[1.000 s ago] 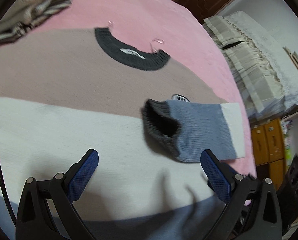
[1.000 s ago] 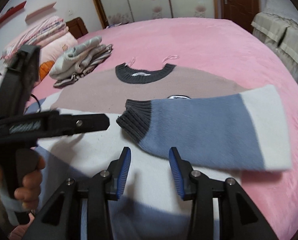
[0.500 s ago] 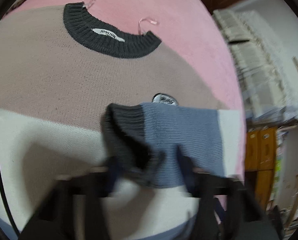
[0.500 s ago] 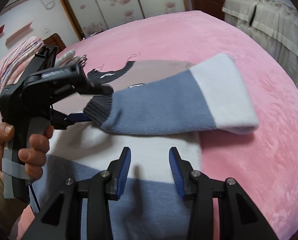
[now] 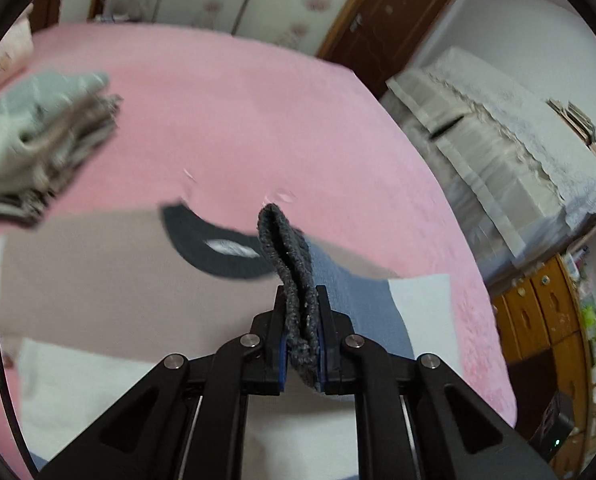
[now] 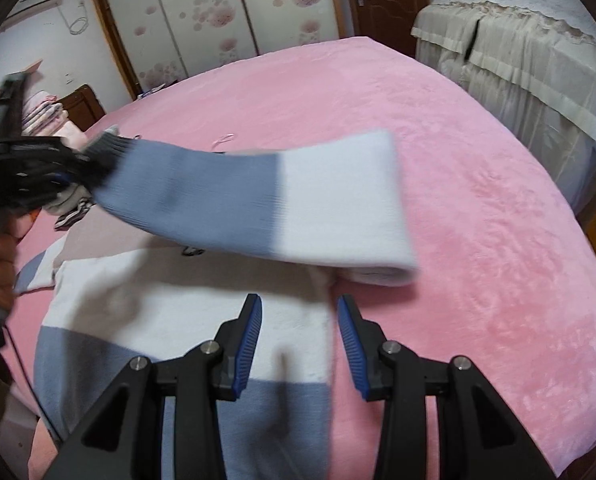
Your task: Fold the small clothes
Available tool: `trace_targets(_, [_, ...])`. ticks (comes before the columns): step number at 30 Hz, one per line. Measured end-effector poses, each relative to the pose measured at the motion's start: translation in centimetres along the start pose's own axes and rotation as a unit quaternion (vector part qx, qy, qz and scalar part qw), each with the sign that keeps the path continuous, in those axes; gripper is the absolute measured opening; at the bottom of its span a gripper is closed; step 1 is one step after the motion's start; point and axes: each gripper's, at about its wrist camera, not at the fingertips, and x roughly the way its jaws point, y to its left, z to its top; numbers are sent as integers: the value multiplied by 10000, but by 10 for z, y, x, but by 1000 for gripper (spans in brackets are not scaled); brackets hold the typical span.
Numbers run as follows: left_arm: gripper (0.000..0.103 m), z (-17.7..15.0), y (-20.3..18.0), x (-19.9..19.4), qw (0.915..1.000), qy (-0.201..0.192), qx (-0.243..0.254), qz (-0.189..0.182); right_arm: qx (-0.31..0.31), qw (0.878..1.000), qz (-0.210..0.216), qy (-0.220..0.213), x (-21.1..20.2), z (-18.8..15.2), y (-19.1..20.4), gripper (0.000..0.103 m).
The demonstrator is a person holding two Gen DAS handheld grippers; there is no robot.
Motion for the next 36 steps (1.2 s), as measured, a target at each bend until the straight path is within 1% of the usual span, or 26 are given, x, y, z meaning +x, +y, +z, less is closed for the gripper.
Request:
trace_targets(2, [9, 5, 15, -8, 9996, -167, -43, 216, 95, 9999, -105, 66, 6, 2, -6, 40])
trace_targets(8, [9, 2, 66, -9, 9968, -278, -458, 586, 383, 9985, -93, 368, 34, 7, -22, 40])
trace_targets(10, [9, -3, 85, -8, 9958, -317, -602, 618, 347, 9984, -173, 406, 41, 9, -22, 40])
trace_targets(12, [9, -7, 101, -3, 9950, -260, -775, 574, 273, 9984, -232, 434, 48, 12, -20, 40])
trace_targets(14, [9, -12, 110, 2, 9943, -213, -850, 614, 174, 9985, -257, 440, 54, 14, -15, 40])
trace_targets(19, [9, -16, 120, 11, 9942, -182, -830, 663, 39, 9978, -416, 515, 70, 15, -9, 40])
trace_targets(20, [9, -15, 121, 10, 9941, -225, -837, 652, 68, 9979, -364, 537, 74, 17, -10, 40])
trace_targets(23, [9, -14, 124, 4, 9929, -429, -902, 651, 94, 9982, -388, 447, 78, 21, -9, 40])
trace_targets(24, [8, -13, 125, 1, 9918, -541, -929, 685, 92, 9981, -442, 416, 78, 22, -7, 39])
trace_targets(25, [8, -13, 127, -3, 9905, -672, -958, 720, 100, 9978, -545, 361, 78, 22, -6, 34])
trace_targets(27, [8, -15, 132, -7, 9886, -812, -1006, 768, 104, 9976, -594, 330, 77, 21, -2, 22])
trace_targets(28, [8, -16, 135, -6, 9878, -827, -1032, 824, 87, 9973, -662, 314, 78, 21, 0, 22])
trace_targets(31, [8, -27, 151, 4, 9860, -689, -1136, 1010, 21, 9953, -920, 314, 81, 18, 6, 22])
trace_targets(36, [9, -51, 177, 34, 9833, -226, -1235, 1317, 64, 9938, -1033, 413, 89, 14, 7, 21])
